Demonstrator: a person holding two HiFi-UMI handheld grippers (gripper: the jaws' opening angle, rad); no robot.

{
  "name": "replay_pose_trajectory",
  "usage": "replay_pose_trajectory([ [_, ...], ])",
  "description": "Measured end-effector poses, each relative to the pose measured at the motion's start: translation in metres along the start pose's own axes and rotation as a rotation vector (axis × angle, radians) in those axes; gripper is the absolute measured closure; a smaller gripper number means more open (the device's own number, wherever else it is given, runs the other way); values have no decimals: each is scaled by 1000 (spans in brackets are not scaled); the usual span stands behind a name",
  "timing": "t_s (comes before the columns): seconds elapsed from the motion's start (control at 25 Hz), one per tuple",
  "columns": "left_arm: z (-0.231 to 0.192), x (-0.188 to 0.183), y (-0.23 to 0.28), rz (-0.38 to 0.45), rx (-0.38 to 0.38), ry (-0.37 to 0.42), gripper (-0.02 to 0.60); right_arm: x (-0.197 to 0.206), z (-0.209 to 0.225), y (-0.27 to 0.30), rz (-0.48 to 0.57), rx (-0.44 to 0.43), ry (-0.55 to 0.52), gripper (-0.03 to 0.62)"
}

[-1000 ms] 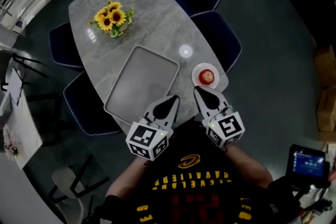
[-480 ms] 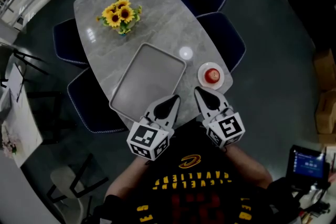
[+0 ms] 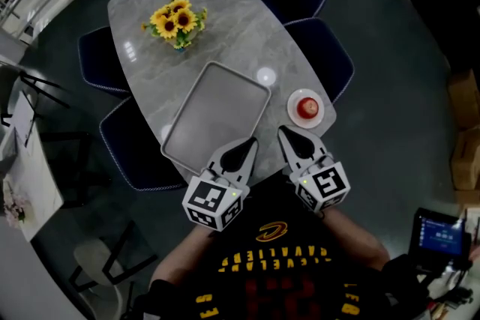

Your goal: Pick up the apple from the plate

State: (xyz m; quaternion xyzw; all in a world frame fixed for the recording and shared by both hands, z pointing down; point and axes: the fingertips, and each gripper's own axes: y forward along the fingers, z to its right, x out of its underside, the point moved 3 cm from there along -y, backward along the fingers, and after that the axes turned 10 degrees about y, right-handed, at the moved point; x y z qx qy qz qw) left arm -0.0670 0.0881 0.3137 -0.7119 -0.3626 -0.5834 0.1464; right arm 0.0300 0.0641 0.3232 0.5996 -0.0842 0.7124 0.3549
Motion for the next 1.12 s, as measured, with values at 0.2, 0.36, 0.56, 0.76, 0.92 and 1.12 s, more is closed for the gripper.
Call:
replay_pose_trajectory([
  [0.2, 4, -1, 10, -9, 2, 1, 580, -2, 9, -3, 2, -1, -2, 588],
  [0.36, 2, 2, 1, -9, 7, 4, 580, 2, 0, -3, 6, 2, 1, 588],
  [0.56, 1, 2, 1, -10, 7, 9, 580, 1, 0, -2, 7, 1, -1, 588],
  [0.76, 2, 3, 2, -12, 4, 11, 580, 3, 2, -3, 8, -3, 0, 588],
  [0.92, 4, 3, 12, -19, -1, 10, 580, 0, 12, -3, 7, -5, 4, 588],
  [1.12, 3, 5, 3, -21, -5, 8, 580, 3, 4, -4, 12, -4, 7, 588],
])
